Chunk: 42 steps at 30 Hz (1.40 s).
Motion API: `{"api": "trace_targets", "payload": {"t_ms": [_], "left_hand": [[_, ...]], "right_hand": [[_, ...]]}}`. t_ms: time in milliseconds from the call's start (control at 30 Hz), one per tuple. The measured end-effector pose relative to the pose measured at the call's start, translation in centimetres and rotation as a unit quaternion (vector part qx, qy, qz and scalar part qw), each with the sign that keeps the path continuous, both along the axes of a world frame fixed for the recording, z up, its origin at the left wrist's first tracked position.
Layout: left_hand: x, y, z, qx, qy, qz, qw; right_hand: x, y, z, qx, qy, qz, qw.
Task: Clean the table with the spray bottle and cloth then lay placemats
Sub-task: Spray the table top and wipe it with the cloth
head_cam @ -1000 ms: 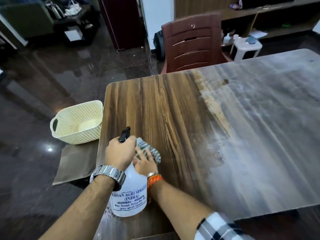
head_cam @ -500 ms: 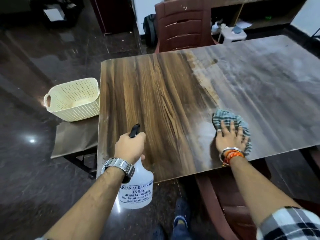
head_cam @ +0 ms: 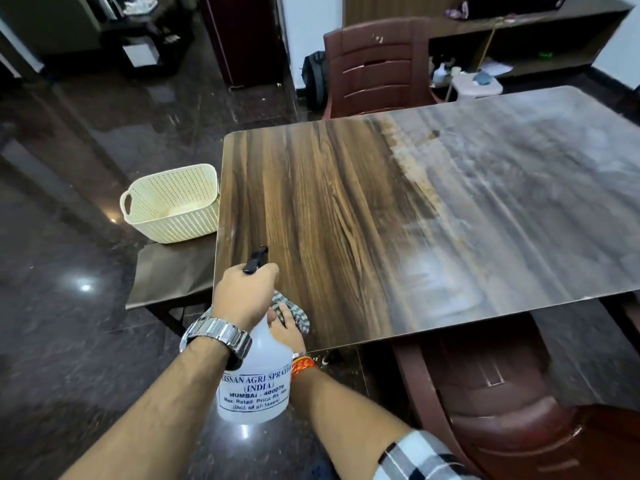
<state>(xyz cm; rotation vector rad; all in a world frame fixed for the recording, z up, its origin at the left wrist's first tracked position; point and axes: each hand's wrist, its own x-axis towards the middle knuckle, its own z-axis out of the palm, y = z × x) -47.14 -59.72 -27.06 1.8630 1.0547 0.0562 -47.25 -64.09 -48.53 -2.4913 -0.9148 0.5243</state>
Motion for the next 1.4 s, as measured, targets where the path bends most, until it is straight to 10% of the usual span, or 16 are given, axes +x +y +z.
{"api": "trace_targets", "payload": {"t_ms": [833,1133,1400], "left_hand": [[9.9,-33.5,-3.7,-0.045,0.031,-0.012,0.998],[13.6,-35.9,-3.5,-0.069,0.014,-0.046,0.996],[18.3,-38.9,-1.6,-0.014,0.016,-0.031,0.999]], "right_hand": [[28.9,-52.3,5.1,-0.155,-0.036,-0.334,0.929],[28.8,-52.4,5.8,-0.163,-0.026,-0.346,0.924],[22.7,-40.3,8.2,-0.102,-0.039,0.081,0.991]]}}
